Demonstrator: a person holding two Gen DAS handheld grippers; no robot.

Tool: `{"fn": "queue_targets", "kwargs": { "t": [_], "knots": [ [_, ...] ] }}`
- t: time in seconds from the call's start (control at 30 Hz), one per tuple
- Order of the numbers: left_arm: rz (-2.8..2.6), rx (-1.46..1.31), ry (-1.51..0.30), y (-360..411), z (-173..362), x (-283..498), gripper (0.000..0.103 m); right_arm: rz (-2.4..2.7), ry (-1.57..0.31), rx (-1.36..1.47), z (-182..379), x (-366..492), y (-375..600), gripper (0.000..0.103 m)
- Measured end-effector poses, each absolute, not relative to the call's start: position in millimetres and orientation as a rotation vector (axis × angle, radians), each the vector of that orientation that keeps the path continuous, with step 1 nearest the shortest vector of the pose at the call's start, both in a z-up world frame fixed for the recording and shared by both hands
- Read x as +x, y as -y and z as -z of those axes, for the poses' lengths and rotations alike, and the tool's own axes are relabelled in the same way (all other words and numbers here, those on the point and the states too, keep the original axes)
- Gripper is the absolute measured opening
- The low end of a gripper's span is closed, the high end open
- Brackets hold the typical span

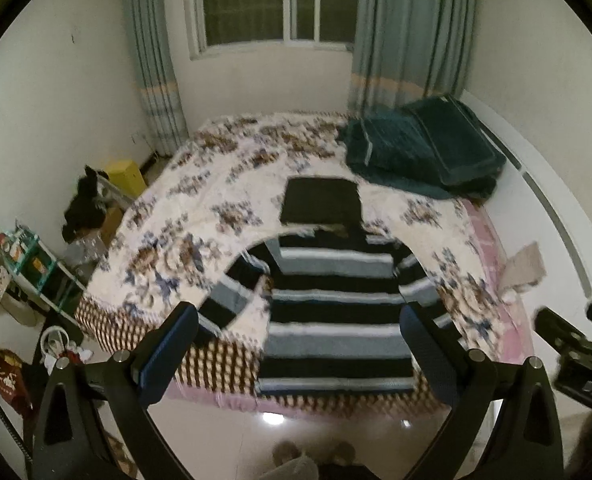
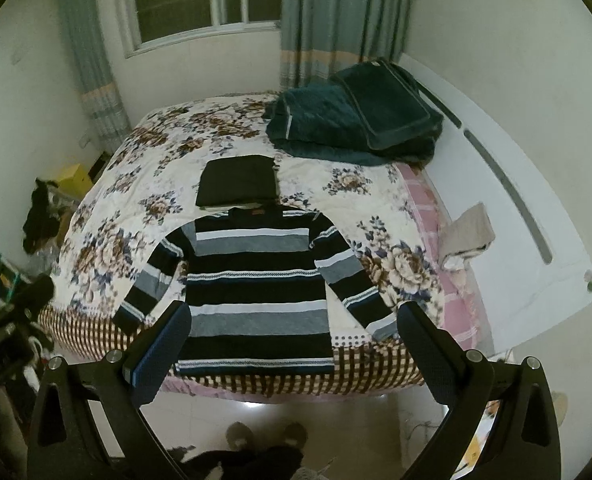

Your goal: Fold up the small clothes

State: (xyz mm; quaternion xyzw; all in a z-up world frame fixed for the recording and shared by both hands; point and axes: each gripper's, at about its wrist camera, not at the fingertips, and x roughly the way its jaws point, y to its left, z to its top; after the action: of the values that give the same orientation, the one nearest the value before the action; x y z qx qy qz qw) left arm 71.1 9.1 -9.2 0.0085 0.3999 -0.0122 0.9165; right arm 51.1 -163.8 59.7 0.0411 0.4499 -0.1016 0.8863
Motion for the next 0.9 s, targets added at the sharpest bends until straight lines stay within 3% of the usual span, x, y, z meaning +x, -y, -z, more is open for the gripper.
{"fn": "queue_targets", "kwargs": {
  "t": [0.3,0.47,0.6,0.67,0.83,0.9],
  "knots": [
    [-0.094,0.138,-0.81,-10,105,162,0.103,0.473,-1.085,0.353,61,97,316,0.103],
    [-0.178,0.148,-0.949,-1,179,219,0.103,0.598,-1.223,0.6,194,112,452,0.103],
    [-0.264,0.149,-1.068,14,249,259,0.103,0.637,-1.313,0.825,334,118,553,0.103],
    [-0.306,0.165,-1.103,21,286,274,0.103,0.657,-1.368,0.939,408,117,585,0.097],
    [-0.362,0.15,-1.264,34,389,301,0.103,0.649,-1.383,1.183,564,117,617,0.095],
    [-0.374,0.162,-1.311,40,426,307,0.103,0.63,-1.347,1.283,601,117,614,0.075]
  ]
}}
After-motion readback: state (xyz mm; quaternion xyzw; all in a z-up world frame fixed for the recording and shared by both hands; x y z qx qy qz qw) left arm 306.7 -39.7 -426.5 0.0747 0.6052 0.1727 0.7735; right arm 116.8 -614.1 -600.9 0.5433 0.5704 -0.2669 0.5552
